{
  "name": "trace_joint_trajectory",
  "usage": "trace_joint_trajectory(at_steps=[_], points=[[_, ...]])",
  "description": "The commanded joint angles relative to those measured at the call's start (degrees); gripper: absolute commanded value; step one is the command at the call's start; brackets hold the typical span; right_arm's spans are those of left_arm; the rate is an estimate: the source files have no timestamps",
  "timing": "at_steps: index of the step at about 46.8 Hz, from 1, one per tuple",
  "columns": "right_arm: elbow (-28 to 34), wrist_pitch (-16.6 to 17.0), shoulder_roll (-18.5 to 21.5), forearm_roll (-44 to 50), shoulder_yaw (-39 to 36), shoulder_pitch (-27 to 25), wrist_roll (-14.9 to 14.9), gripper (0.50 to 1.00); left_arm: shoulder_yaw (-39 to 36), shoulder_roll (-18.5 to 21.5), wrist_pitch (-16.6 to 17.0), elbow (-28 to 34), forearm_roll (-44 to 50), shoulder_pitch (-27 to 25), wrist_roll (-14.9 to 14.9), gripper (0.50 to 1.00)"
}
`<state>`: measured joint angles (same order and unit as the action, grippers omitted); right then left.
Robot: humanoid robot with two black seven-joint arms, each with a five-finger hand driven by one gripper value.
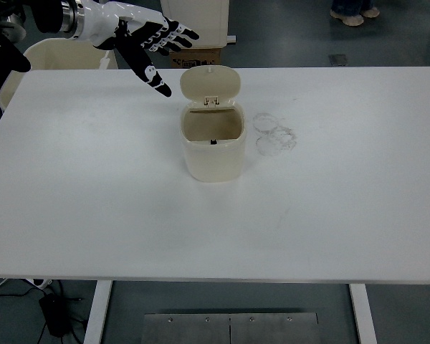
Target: Close trash bin
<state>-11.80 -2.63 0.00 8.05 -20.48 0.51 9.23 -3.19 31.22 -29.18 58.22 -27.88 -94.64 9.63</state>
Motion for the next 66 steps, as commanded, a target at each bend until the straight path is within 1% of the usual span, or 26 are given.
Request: trace_joint_trajectory(at_steps=[1, 5, 12, 20, 22, 27, 30, 39, 48, 54, 61, 66], points=[[0.03, 0.0, 0.0, 0.03, 0.0, 0.01, 0.0, 0.993, -0.24, -1.86, 0.0, -2.49, 0.02, 0.24, -0.05, 1.0], [-0.06, -0.01, 0.0, 0.03, 0.0, 0.01, 0.0, 0.993, -0.24, -2.48, 0.0, -4.08, 0.02, 0.59, -0.14, 1.0], [0.03, 0.0, 0.0, 0.03, 0.0, 0.01, 0.0, 0.993, -0.16, -3.8, 0.36, -4.25, 0.11, 1.64, -0.66, 1.0], [-0.06, 0.08, 0.0, 0.03, 0.0, 0.01, 0.0, 0.993, -0.15, -5.82, 1.58, -4.34, 0.28, 2.35, -0.93, 1.0], [0.03, 0.0, 0.0, 0.03, 0.0, 0.01, 0.0, 0.993, -0.07, -6.26, 1.94, -4.34, 0.37, 2.61, -1.63, 1.0], [0.03, 0.08, 0.0, 0.03, 0.0, -0.07, 0.0, 0.993, 0.2, -7.14, 2.46, -4.25, 1.08, 2.7, -4.53, 1.0], [0.03, -0.01, 0.0, 0.03, 0.0, 0.01, 0.0, 0.993, 0.2, -7.84, 2.82, -4.25, 1.08, 2.79, -5.15, 1.0], [0.03, -0.01, 0.0, 0.03, 0.0, 0.01, 0.0, 0.993, 0.02, -7.76, 2.03, -3.81, 1.08, 2.53, -4.45, 1.0], [0.03, -0.01, 0.0, 0.03, 0.0, 0.01, 0.0, 0.993, -0.07, -7.84, 0.18, -2.76, 3.1, 2.26, -4.36, 1.0], [0.03, 0.0, 0.0, -0.05, 0.0, 0.01, 0.0, 0.993, -0.24, -7.84, 0.18, 0.23, 3.19, 2.26, -4.36, 1.0], [0.03, -0.01, 0.0, 0.03, 0.0, 0.01, 0.0, 0.993, -0.24, -7.84, 0.18, 0.93, 3.19, 2.17, -4.36, 1.0], [0.03, -0.01, 0.0, -0.05, 0.0, 0.01, 0.0, 0.993, -1.9, -7.41, 0.18, 2.95, 3.19, 2.09, -4.27, 1.0]])
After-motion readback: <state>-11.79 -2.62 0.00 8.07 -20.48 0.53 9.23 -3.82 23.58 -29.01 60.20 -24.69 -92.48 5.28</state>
